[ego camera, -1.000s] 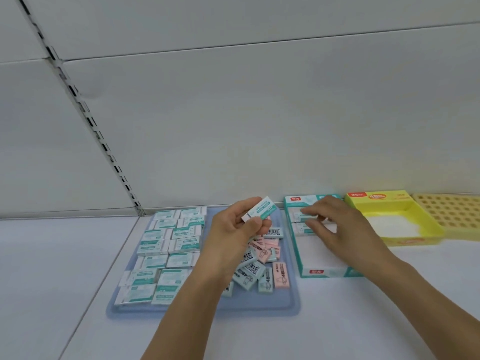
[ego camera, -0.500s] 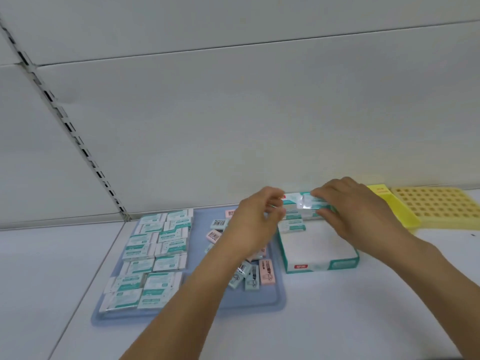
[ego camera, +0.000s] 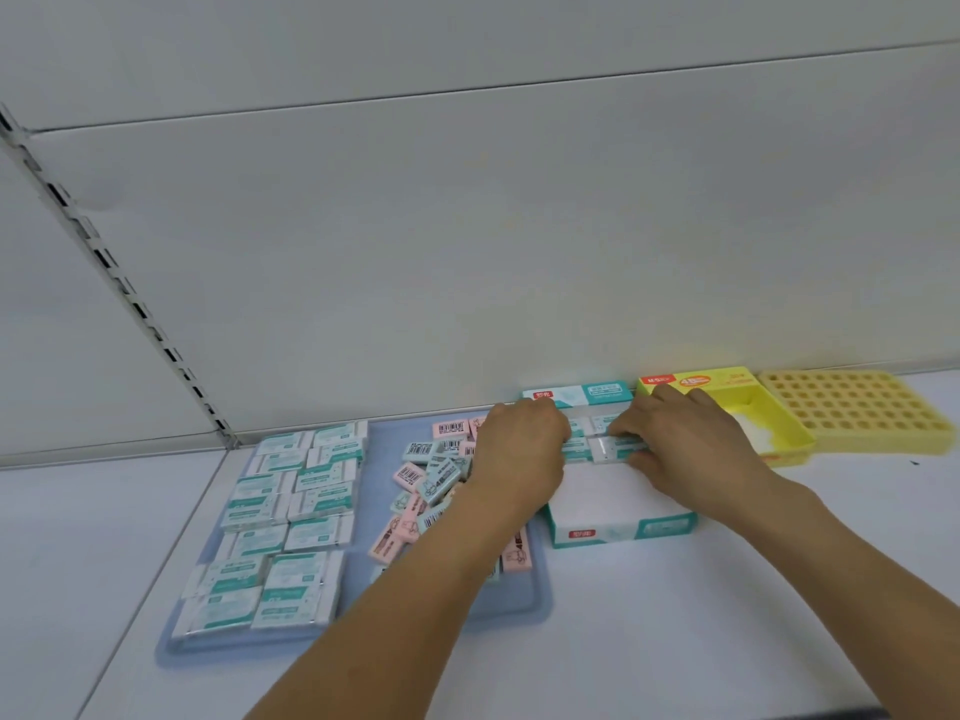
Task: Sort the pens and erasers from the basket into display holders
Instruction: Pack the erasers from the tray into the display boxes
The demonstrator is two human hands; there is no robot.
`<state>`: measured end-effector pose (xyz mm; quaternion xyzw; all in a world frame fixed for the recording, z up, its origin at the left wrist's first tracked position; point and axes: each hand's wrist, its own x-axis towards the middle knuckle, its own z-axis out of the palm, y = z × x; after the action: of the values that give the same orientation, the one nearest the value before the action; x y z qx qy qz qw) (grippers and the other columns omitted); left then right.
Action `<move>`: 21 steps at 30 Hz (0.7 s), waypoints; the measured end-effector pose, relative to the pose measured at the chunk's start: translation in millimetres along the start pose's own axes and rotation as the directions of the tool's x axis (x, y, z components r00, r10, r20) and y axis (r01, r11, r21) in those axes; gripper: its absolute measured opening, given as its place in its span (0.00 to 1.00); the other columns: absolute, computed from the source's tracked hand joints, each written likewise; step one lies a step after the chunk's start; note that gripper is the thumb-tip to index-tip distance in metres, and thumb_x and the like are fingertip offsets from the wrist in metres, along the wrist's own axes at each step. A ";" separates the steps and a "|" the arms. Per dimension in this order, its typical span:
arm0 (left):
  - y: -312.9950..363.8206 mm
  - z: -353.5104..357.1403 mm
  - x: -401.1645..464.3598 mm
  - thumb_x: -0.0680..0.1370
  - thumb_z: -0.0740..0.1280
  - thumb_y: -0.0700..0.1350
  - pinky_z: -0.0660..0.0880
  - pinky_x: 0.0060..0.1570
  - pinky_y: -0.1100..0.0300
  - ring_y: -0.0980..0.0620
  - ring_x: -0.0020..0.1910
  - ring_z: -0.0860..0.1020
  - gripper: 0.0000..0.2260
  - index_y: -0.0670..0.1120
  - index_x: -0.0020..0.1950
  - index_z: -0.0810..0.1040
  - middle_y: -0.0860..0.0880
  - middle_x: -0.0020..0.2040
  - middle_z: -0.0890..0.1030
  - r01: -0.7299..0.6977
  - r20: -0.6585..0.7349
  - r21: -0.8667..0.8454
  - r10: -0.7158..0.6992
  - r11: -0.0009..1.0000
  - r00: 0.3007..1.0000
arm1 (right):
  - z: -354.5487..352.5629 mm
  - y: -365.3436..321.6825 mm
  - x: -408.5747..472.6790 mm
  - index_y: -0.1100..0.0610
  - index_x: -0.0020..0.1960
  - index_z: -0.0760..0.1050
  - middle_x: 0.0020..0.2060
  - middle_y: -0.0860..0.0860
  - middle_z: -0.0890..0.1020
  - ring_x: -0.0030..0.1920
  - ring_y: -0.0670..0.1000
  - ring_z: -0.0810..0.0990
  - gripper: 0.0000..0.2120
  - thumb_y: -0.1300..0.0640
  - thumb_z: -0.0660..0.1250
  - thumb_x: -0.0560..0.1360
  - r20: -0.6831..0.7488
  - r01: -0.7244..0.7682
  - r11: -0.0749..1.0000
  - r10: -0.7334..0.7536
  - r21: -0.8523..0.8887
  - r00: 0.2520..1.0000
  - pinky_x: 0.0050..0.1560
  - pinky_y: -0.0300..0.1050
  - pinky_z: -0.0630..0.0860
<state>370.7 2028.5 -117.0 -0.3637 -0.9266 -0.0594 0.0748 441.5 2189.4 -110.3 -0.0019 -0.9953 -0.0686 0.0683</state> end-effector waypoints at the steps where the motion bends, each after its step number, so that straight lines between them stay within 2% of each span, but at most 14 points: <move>1: 0.2 0.4 0.5 0.77 0.64 0.39 0.64 0.46 0.56 0.46 0.50 0.77 0.08 0.47 0.51 0.81 0.47 0.53 0.79 -0.016 -0.005 0.028 0.016 0.999 1.000 | 0.6 -0.3 0.9 0.43 0.63 0.74 0.58 0.42 0.75 0.62 0.49 0.69 0.14 0.50 0.61 0.78 0.001 -0.008 1.000 0.008 0.001 1.000 0.58 0.45 0.63; 4: 0.7 0.0 1.6 0.77 0.64 0.40 0.63 0.43 0.57 0.46 0.48 0.77 0.06 0.47 0.49 0.80 0.47 0.52 0.79 -0.051 0.011 0.082 0.051 0.995 0.999 | 1.3 -2.8 1.3 0.44 0.60 0.77 0.56 0.43 0.76 0.60 0.49 0.70 0.12 0.50 0.60 0.78 -0.008 -0.035 0.999 0.035 -0.001 0.999 0.56 0.45 0.63; 7: 0.9 -0.3 1.6 0.76 0.64 0.40 0.62 0.43 0.57 0.47 0.47 0.76 0.04 0.47 0.43 0.75 0.47 0.51 0.78 -0.040 0.028 0.075 0.038 0.996 0.999 | 1.7 -7.0 1.7 0.44 0.59 0.78 0.56 0.44 0.76 0.59 0.50 0.70 0.12 0.50 0.60 0.79 -0.025 -0.058 0.998 0.058 0.000 0.998 0.52 0.46 0.63; 9: -0.4 0.3 2.1 0.77 0.65 0.40 0.64 0.44 0.57 0.47 0.48 0.76 0.03 0.47 0.45 0.77 0.48 0.52 0.79 -0.025 0.036 0.042 0.023 0.999 0.999 | 1.1 -8.7 3.5 0.44 0.59 0.78 0.56 0.45 0.76 0.59 0.50 0.70 0.12 0.50 0.60 0.79 -0.022 -0.080 0.997 0.080 -0.001 0.997 0.53 0.46 0.64; 12: -5.0 -3.1 -1.9 0.77 0.67 0.45 0.70 0.55 0.55 0.48 0.56 0.76 0.10 0.49 0.58 0.81 0.49 0.58 0.79 0.015 0.046 -0.166 -0.007 0.986 0.999 | -0.1 -12.9 2.1 0.46 0.58 0.78 0.56 0.46 0.75 0.60 0.52 0.70 0.13 0.48 0.58 0.79 -0.022 -0.087 0.996 0.086 -0.033 0.996 0.54 0.47 0.64; 14: -7.8 -10.4 -16.7 0.77 0.69 0.48 0.69 0.63 0.55 0.50 0.62 0.73 0.15 0.51 0.64 0.78 0.50 0.64 0.77 0.064 0.004 -0.356 -0.067 0.932 0.998 | -3.8 -18.7 -1.0 0.47 0.59 0.79 0.56 0.48 0.77 0.60 0.54 0.71 0.12 0.48 0.64 0.77 -0.086 -0.086 0.996 0.086 0.002 0.993 0.54 0.49 0.66; 17: -17.6 -20.3 -50.1 0.77 0.69 0.49 0.67 0.65 0.57 0.54 0.62 0.73 0.14 0.52 0.62 0.78 0.54 0.62 0.77 0.096 -0.123 -0.518 -0.185 0.850 0.975 | -12.0 -34.8 -0.9 0.52 0.51 0.84 0.47 0.51 0.81 0.49 0.58 0.78 0.10 0.53 0.75 0.69 -0.254 -0.013 0.980 0.065 0.199 0.965 0.46 0.52 0.72; 19: -30.1 -27.8 -74.6 0.77 0.70 0.48 0.68 0.63 0.62 0.58 0.60 0.74 0.13 0.53 0.61 0.79 0.56 0.59 0.79 0.124 -0.146 -0.608 -0.264 0.784 0.953 | -20.1 -54.7 0.9 0.51 0.47 0.83 0.43 0.49 0.81 0.45 0.57 0.79 0.08 0.51 0.70 0.70 -0.343 0.106 0.951 0.000 0.291 0.939 0.43 0.50 0.72; 21: -46.9 -35.7 -98.4 0.77 0.69 0.48 0.69 0.61 0.65 0.61 0.58 0.75 0.12 0.53 0.61 0.79 0.58 0.57 0.79 0.172 -0.115 -0.665 -0.327 0.727 0.938 | -29.7 -80.2 3.7 0.50 0.48 0.83 0.43 0.47 0.81 0.45 0.55 0.78 0.13 0.47 0.62 0.72 -0.340 0.206 0.908 -0.076 0.365 0.937 0.43 0.47 0.69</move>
<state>413.4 1923.0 -102.4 -0.2293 -0.8751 -0.4243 0.0404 440.8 2105.8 -91.6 0.0959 -0.9617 0.1293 0.2216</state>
